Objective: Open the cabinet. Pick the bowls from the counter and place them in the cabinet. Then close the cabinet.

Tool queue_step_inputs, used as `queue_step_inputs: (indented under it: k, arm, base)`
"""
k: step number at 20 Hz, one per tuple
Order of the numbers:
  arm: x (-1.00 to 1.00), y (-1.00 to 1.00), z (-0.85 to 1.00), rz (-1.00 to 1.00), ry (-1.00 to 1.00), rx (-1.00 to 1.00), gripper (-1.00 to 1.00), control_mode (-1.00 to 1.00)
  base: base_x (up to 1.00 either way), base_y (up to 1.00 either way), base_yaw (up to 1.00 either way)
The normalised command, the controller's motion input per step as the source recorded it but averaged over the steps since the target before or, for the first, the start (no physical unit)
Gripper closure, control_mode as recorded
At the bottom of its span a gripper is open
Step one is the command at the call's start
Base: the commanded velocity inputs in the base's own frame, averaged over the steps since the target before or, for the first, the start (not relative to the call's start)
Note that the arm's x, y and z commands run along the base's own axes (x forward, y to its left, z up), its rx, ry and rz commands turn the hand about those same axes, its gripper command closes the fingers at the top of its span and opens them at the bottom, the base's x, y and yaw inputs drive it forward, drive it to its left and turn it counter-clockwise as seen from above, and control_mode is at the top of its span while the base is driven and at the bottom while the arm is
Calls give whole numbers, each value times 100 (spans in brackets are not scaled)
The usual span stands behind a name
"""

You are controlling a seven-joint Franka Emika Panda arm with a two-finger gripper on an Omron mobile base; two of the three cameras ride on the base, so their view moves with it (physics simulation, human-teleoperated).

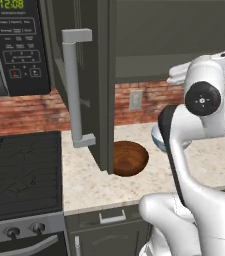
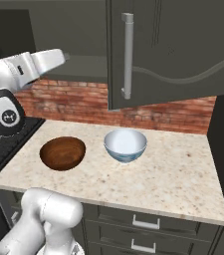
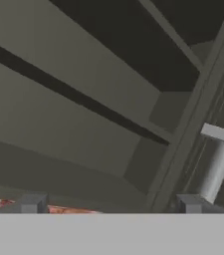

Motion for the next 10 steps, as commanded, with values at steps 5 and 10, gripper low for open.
queue_step_inputs:
  k: [5, 10]
  arm:
    - [89, -10, 20, -3, 21, 0, -100, -100]
    - [56, -44, 3, -7, 11, 0, -100, -100]
  base:
    - [0, 0, 0]
    - [0, 0, 0]
